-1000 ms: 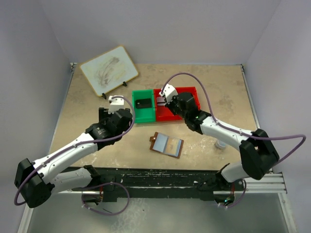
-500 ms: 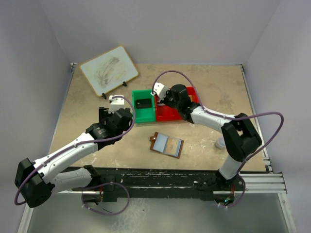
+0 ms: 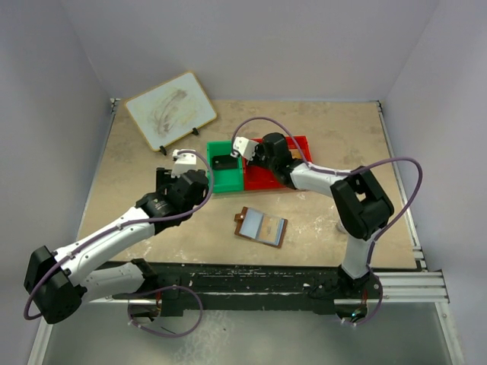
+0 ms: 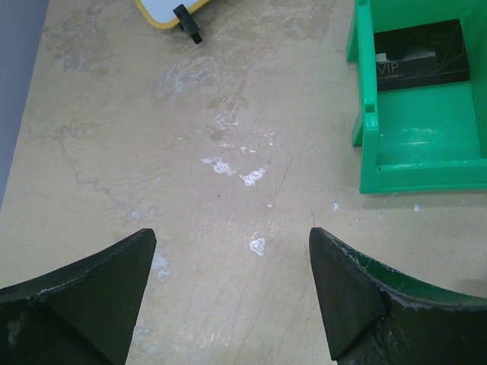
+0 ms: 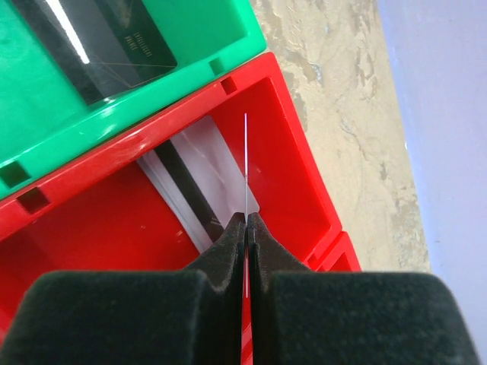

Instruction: Take the credit cards out of the card holder

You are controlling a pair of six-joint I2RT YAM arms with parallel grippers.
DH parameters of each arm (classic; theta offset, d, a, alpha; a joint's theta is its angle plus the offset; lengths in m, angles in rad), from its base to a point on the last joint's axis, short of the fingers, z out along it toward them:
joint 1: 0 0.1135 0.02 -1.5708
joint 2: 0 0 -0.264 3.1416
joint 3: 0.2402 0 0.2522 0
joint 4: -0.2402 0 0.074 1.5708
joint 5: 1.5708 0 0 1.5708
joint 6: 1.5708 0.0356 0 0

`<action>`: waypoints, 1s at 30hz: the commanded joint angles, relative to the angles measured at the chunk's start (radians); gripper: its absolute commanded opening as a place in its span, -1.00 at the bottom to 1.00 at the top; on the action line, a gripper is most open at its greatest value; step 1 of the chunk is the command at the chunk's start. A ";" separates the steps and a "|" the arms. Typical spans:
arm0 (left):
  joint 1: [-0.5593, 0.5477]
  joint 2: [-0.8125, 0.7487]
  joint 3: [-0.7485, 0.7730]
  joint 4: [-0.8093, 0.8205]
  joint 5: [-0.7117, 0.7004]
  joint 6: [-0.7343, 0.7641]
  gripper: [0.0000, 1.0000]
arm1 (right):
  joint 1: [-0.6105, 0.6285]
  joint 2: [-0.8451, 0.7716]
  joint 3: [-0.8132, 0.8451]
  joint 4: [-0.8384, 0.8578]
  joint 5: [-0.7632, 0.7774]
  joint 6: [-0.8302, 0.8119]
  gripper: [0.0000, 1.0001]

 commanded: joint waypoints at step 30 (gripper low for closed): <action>0.003 0.014 0.038 0.009 -0.020 0.012 0.58 | -0.027 0.120 0.142 -0.041 0.012 0.028 -0.50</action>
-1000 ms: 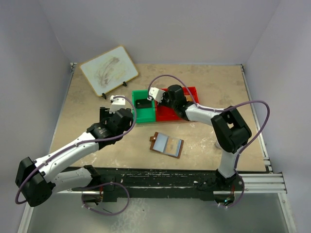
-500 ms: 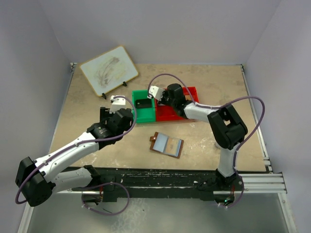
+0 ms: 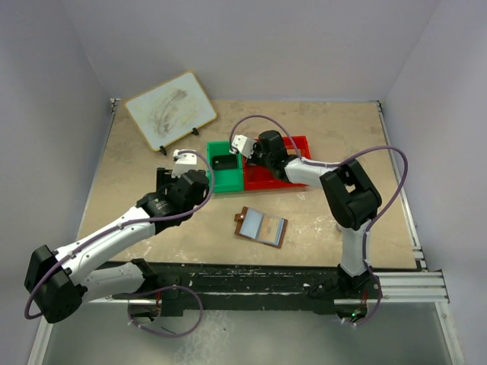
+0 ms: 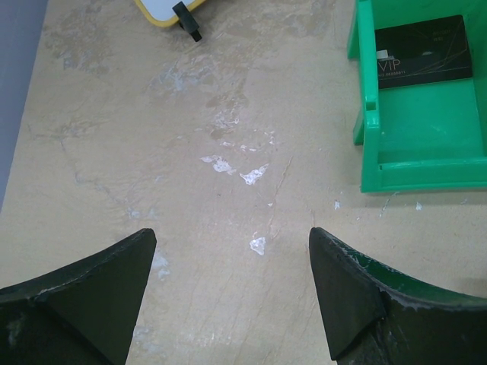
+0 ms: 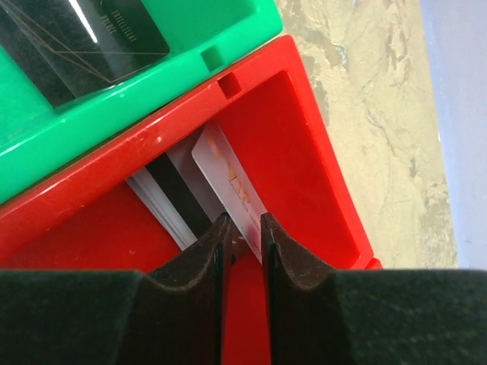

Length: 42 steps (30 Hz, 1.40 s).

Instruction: Take the credit cards out of the card holder

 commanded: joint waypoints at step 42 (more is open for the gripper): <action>0.003 0.052 0.030 0.027 0.275 -0.102 0.53 | -0.009 -0.745 -0.552 -0.395 -0.072 1.399 -0.07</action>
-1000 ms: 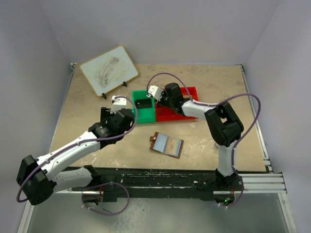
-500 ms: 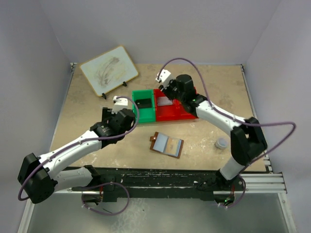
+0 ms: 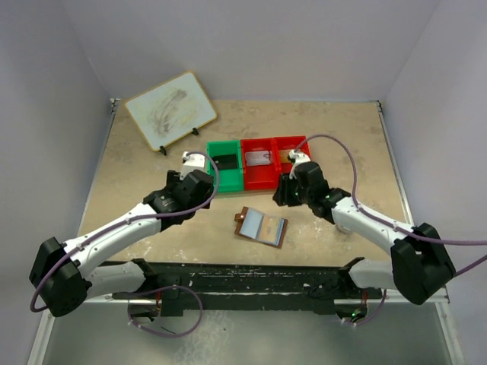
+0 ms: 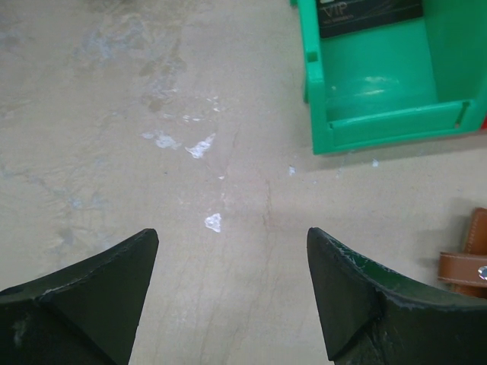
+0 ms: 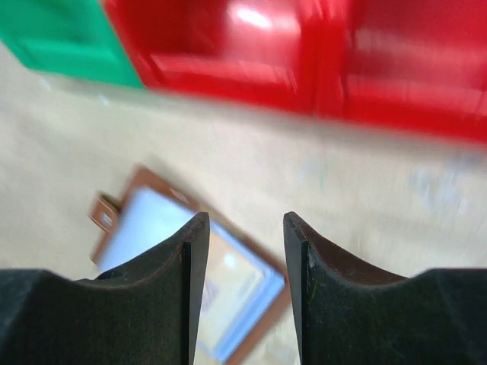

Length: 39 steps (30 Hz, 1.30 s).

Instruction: Take the credit cards out of the card holder

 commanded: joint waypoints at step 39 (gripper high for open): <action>-0.039 0.248 -0.117 0.318 0.824 -0.268 -0.38 | 0.003 -0.048 -0.344 0.165 -0.237 0.548 -0.17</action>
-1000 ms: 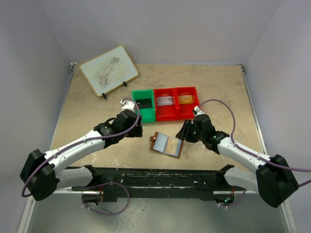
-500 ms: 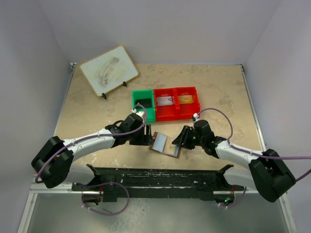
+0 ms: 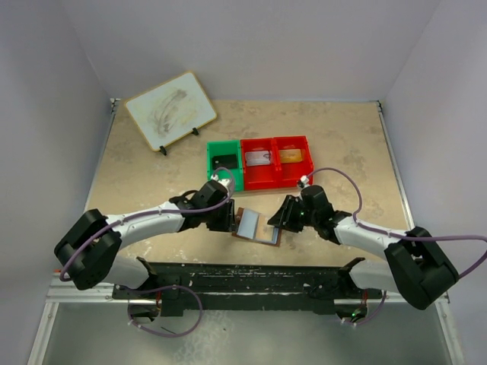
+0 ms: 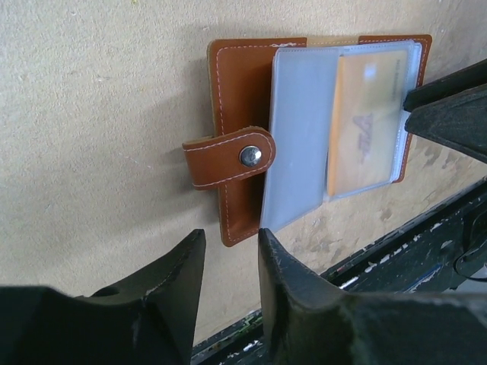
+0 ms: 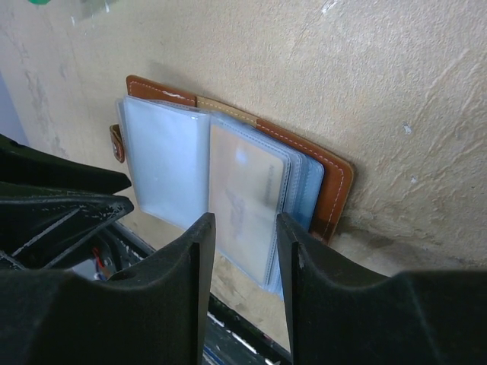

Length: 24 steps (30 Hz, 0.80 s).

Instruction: Take the credit cards out of the card holder

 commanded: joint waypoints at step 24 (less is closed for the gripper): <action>-0.021 0.026 0.012 0.053 -0.010 0.001 -1.00 | 0.002 -0.050 -0.022 0.092 -0.056 0.081 -0.26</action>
